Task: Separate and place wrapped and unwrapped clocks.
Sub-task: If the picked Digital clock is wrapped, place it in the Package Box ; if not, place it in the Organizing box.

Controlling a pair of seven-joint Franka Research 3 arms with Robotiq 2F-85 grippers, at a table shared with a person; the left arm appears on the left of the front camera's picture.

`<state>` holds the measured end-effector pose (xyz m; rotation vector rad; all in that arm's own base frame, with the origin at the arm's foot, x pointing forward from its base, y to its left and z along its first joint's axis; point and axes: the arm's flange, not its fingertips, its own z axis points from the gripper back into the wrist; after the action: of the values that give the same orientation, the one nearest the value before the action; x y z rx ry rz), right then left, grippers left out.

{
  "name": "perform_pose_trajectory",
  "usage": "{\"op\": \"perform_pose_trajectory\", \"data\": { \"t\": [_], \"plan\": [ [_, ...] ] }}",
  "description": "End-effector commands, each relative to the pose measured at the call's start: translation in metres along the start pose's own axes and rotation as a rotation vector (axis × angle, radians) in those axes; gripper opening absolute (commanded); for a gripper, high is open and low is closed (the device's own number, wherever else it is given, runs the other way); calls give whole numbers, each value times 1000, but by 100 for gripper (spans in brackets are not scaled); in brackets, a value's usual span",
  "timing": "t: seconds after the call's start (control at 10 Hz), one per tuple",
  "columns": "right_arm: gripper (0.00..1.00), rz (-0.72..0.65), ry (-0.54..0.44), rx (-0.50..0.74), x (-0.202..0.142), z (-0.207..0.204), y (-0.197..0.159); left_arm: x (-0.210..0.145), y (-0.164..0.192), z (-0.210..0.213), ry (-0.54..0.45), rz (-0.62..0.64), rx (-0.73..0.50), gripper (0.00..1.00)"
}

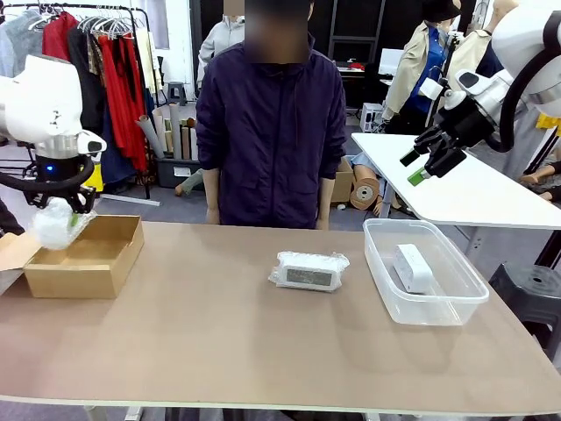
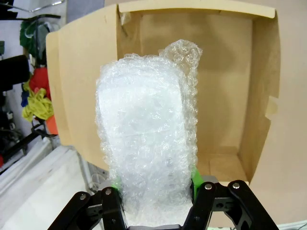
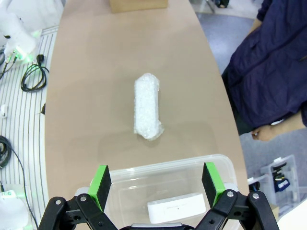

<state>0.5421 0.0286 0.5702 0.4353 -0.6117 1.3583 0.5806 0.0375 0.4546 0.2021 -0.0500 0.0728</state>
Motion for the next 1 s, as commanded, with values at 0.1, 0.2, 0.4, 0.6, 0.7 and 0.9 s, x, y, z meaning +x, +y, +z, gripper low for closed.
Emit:
{"op": "perform_pose_trajectory", "data": {
  "t": [0.1,0.2,0.4,0.6,0.7,0.9],
  "plan": [
    [100,5,-3,3,2,2,-1,0,0,0,0,0,0,0],
    [100,5,-3,3,2,2,-1,0,0,0,0,0,0,0],
    [100,5,-3,3,2,2,-1,0,0,0,0,0,0,0],
    [100,5,-3,3,2,2,-1,-3,-9,6,-23,-103,13,0],
    [100,5,-3,3,2,2,-1,4,-17,0,-1,-134,63,0],
    [100,5,-3,3,2,2,-1,7,-23,-11,-8,-159,74,0]
  ]
}}
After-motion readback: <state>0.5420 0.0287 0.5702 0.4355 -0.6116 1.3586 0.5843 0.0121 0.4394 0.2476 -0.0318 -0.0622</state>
